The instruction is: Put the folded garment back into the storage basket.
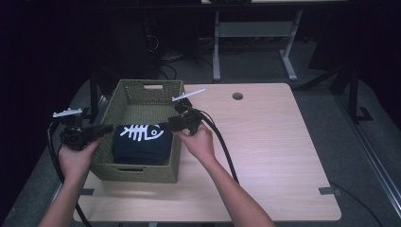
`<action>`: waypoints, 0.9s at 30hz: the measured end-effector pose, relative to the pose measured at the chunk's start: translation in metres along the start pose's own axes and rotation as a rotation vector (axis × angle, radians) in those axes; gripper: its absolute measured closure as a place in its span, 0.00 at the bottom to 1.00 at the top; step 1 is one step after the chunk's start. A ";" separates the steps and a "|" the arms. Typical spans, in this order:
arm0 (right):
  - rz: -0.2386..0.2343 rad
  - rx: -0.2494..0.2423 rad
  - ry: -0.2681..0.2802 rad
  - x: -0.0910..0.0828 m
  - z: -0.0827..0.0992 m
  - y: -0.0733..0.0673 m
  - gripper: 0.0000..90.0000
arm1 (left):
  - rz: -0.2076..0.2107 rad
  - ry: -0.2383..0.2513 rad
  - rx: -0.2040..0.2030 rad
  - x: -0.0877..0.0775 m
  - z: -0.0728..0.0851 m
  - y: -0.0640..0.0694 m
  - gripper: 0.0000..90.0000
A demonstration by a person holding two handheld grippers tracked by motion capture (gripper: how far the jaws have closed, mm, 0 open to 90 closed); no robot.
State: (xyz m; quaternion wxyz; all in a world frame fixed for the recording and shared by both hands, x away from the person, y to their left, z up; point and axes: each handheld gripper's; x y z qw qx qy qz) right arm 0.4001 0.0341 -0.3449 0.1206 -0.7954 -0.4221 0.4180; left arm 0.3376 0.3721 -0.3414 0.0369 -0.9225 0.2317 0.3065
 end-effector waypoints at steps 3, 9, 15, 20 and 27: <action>-0.007 0.001 0.013 -0.008 -0.001 0.004 0.54 | 0.012 0.016 0.008 -0.001 -0.004 0.005 0.59; -0.029 0.001 0.023 -0.021 -0.001 0.010 0.50 | 0.058 0.050 0.008 -0.001 -0.009 0.014 0.56; -0.045 0.003 0.045 -0.034 0.000 0.017 0.47 | 0.066 0.054 0.045 0.001 -0.014 0.024 0.53; -0.045 0.012 0.060 -0.046 0.001 0.023 0.45 | 0.084 0.060 0.048 0.003 -0.015 0.029 0.51; -0.045 0.010 0.083 -0.062 0.004 0.032 0.43 | 0.094 0.066 0.060 0.005 -0.017 0.036 0.47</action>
Point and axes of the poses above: each handheld gripper's, and its own axes: x roughly forward along the jaws, z roughly out of its underside, y roughly to its right, and after that the axes turned 14 degrees about x, right-handed
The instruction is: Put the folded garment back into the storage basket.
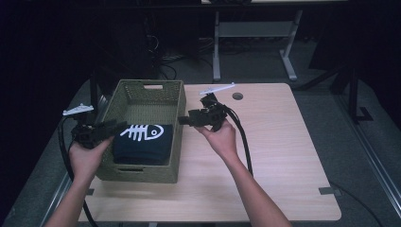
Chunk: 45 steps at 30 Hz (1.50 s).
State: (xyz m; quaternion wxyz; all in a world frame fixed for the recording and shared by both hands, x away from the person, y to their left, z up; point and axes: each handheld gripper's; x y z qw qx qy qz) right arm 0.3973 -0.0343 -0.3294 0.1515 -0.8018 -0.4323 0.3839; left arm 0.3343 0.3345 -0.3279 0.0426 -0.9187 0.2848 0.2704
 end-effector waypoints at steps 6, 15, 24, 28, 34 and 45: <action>0.003 0.016 0.021 -0.013 0.002 0.005 0.42 | 0.008 -0.002 0.009 0.003 -0.003 0.006 0.44; 0.013 0.008 0.041 -0.029 0.005 0.012 0.40 | 0.022 0.018 0.043 0.005 -0.011 0.019 0.43; 0.037 0.014 0.067 -0.057 0.011 0.021 0.35 | 0.048 0.039 0.089 0.010 -0.022 0.041 0.39; 0.039 0.026 0.072 -0.070 0.015 0.027 0.34 | 0.060 0.045 0.112 0.014 -0.027 0.051 0.39; 0.048 0.039 0.091 -0.087 0.019 0.033 0.33 | 0.077 0.049 0.126 0.020 -0.036 0.063 0.37; 0.065 0.048 0.113 -0.113 0.027 0.045 0.31 | 0.125 0.054 0.186 0.038 -0.048 0.098 0.31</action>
Point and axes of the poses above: each handheld gripper's, and its own axes: x roughly forward along the jaws, z roughly out of its underside, y roughly to its right, and after that the axes turned 14 degrees about x, right-handed
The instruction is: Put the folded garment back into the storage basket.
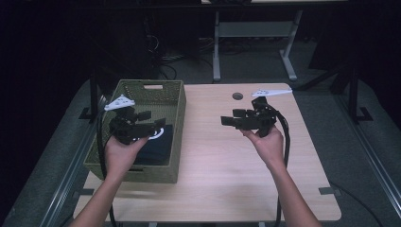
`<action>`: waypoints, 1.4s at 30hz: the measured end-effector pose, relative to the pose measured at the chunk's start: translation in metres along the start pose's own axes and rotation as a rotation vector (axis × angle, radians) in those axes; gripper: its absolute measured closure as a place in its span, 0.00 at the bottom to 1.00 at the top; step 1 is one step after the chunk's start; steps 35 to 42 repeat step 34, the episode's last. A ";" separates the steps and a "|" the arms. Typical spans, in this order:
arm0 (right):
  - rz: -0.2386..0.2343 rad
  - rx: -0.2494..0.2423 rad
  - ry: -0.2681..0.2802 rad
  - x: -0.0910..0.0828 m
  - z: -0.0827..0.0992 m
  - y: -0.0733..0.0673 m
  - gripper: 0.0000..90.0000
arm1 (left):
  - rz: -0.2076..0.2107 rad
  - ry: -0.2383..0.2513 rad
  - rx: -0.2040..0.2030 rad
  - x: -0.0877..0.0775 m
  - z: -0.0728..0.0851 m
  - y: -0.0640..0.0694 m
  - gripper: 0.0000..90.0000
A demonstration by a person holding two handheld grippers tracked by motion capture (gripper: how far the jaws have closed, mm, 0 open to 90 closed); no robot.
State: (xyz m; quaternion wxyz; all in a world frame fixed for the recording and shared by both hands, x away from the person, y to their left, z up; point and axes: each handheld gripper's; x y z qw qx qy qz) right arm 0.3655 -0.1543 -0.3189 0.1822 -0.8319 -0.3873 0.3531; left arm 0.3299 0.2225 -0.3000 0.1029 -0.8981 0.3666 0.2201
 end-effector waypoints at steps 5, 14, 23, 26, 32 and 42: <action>0.015 0.007 0.008 -0.012 0.003 0.005 0.30 | 0.019 -0.002 0.020 0.010 -0.004 0.012 0.30; 0.045 0.020 0.028 -0.035 0.012 0.019 0.30 | 0.067 -0.015 0.063 0.028 -0.008 0.040 0.28; 0.084 0.054 0.043 -0.058 0.028 0.035 0.29 | 0.120 -0.024 0.121 0.042 -0.010 0.075 0.27; 0.096 0.055 0.050 -0.065 0.034 0.039 0.29 | 0.141 -0.031 0.136 0.048 -0.008 0.087 0.27; 0.121 0.089 0.053 -0.083 0.051 0.053 0.29 | 0.191 -0.050 0.163 0.058 -0.003 0.105 0.27; 0.131 0.089 0.048 -0.088 0.055 0.055 0.28 | 0.199 -0.048 0.174 0.060 -0.002 0.109 0.27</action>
Point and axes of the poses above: each handheld gripper's, and its own axes: x roughly forward along the jaws, z roughly out of its underside, y roughly to its right, and after that the axes turned 14 degrees about x, right-handed
